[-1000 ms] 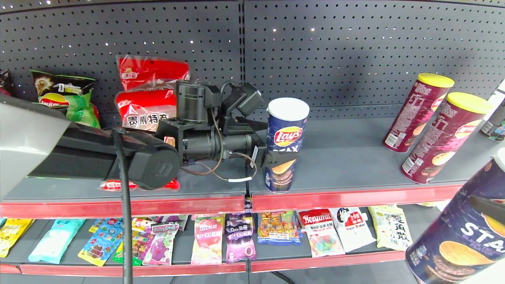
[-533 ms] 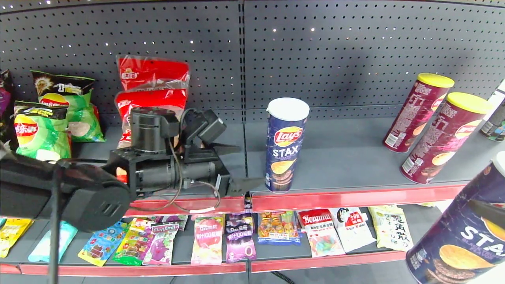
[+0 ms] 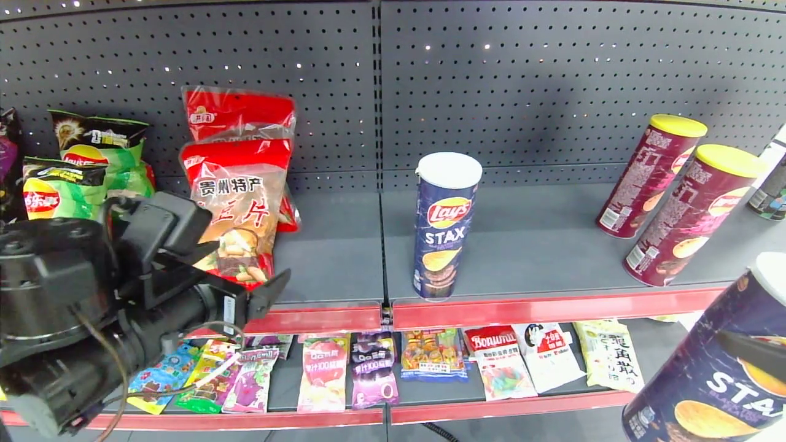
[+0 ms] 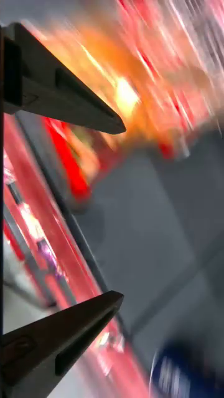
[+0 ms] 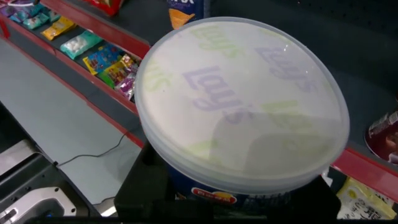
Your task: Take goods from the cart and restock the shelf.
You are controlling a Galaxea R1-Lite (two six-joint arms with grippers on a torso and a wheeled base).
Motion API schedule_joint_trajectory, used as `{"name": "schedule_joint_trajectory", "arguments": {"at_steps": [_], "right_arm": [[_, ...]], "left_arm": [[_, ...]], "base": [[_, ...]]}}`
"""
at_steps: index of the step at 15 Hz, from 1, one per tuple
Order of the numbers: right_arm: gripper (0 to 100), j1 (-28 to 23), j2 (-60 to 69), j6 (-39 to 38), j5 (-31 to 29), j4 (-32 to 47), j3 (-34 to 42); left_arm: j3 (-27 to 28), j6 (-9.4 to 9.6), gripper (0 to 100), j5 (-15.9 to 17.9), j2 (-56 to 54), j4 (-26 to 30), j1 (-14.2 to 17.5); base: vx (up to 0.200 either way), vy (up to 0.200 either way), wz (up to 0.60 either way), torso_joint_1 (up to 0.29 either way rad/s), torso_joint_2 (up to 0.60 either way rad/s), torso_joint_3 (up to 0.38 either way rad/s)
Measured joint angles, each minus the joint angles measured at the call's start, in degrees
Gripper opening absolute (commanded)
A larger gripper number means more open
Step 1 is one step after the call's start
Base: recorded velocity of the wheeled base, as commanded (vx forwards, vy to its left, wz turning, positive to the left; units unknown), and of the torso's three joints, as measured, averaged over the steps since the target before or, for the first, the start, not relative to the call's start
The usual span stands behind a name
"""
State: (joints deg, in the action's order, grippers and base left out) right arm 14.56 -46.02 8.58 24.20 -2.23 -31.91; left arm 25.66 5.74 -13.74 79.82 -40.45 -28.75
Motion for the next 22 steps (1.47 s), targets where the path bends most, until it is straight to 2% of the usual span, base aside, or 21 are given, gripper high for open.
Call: {"name": "schedule_joint_trajectory", "arguments": {"at_steps": [2, 3, 5, 6, 7, 12, 17, 20, 22], "right_arm": [[0, 2.54, -0.56, 0.12, -0.3, -0.12, -0.99], [0, 3.22, -0.94, 0.17, -0.44, -0.22, -1.32], [0, 3.72, -1.77, 0.33, -0.74, -0.22, -1.62], [0, 3.8, -2.05, 0.34, -1.11, -0.15, -1.66], [0, 3.85, -2.18, 0.33, -1.21, -0.15, -1.66], [0, 3.9, -3.06, 0.37, -1.18, -0.26, -1.88], [0, 4.07, -5.57, 0.45, -1.0, -0.26, -3.75], [0, 4.64, -9.74, 0.5, -0.89, -0.33, -8.24], [0, 5.42, -14.15, 0.5, -0.89, -1.71, -11.61]], "left_arm": [[-2.29, 0.39, 100, -4.97, -3.43, -2.13, -0.02], [-2.9, 0.88, 100, -5.47, -4.58, -2.02, -0.02], [-3.1, 6.63, 100, -5.63, -5.88, -2.02, 0.17], [-2.65, 7.89, 100, -5.67, -6.25, -2.06, 0.28], [-2.34, 8.33, 100, -5.67, -6.51, -2.11, 0.3], [-2.16, 8.46, 100, -5.66, -7.28, -2.27, 0.35], [-2.27, 8.48, 100, -5.0, -7.39, -2.33, 0.55], [-3.4, 8.27, 100, -1.5, -8.22, -2.41, 0.2], [-4.14, 7.96, 100, 3.8, -9.4, -2.16, -0.41]], "base": [[0.0, 0.0, 0.0, 0.0, 0.0, 0.0], [0.0, 0.0, 0.0, 0.0, 0.0, 0.0], [0.0, 0.0, 0.0, 0.0, 0.0, 0.0], [0.0, 0.0, 0.0, 0.0, 0.0, 0.0], [0.0, 0.0, 0.0, 0.0, 0.0, 0.0], [0.2, 0.0, 0.0, -0.003, 0.0, 0.001], [0.0, 0.0, 0.0, 0.0, 0.0, 0.0], [0.0, 0.0, 0.0, 0.0, 0.0, 0.0], [0.0, 0.0, 0.0, 0.0, 0.0, 0.0]]}}
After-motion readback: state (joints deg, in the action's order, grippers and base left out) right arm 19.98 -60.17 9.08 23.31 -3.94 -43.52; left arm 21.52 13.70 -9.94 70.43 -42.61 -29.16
